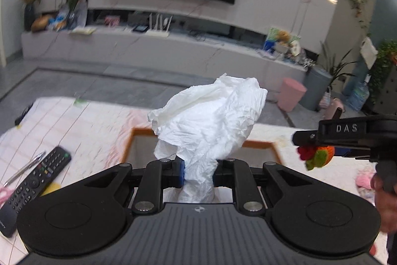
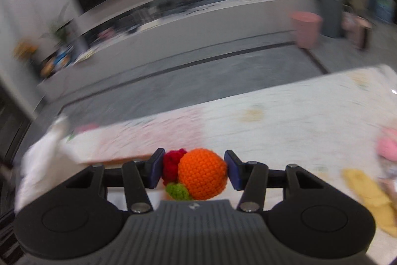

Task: Organize soft objects
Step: 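Carry the tissue and crochet fruit into the orange box and open both tools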

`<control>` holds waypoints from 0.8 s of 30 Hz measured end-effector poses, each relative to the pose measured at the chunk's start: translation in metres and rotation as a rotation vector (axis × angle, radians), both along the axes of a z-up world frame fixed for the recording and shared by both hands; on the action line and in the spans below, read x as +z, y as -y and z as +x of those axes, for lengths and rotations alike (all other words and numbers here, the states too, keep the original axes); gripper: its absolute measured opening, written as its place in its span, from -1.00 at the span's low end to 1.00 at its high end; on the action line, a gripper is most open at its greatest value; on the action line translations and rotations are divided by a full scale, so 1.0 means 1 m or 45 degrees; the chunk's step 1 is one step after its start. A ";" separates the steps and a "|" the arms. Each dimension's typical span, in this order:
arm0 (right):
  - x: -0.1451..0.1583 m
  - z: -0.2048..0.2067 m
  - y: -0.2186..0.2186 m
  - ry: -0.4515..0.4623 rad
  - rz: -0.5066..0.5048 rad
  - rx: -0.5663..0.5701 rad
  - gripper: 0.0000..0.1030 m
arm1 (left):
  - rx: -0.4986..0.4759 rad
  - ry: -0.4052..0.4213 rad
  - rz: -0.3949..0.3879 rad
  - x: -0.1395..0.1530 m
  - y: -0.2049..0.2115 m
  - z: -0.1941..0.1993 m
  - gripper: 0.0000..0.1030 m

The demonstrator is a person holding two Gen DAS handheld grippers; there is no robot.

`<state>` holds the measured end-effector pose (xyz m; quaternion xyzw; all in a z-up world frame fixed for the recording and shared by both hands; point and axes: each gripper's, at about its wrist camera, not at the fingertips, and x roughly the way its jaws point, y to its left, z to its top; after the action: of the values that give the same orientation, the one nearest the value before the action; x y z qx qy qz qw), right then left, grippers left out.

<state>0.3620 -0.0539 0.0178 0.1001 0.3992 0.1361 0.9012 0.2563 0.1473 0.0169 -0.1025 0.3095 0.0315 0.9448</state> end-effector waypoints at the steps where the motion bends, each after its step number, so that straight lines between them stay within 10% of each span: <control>1: -0.002 -0.002 -0.015 -0.001 -0.009 0.046 0.01 | 0.017 -0.028 0.001 -0.005 -0.005 0.002 -0.61; 13: -0.040 -0.001 -0.063 -0.075 -0.080 0.177 0.01 | 0.012 -0.156 -0.073 -0.024 -0.038 0.015 -0.56; 24: -0.040 -0.003 -0.066 -0.088 -0.102 0.191 0.01 | 0.056 -0.178 -0.051 -0.025 -0.033 0.006 0.35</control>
<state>0.3588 0.0123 -0.0223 0.0386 0.4414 0.1837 0.8774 0.2623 0.1798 -0.0081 -0.1257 0.3730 0.0531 0.9178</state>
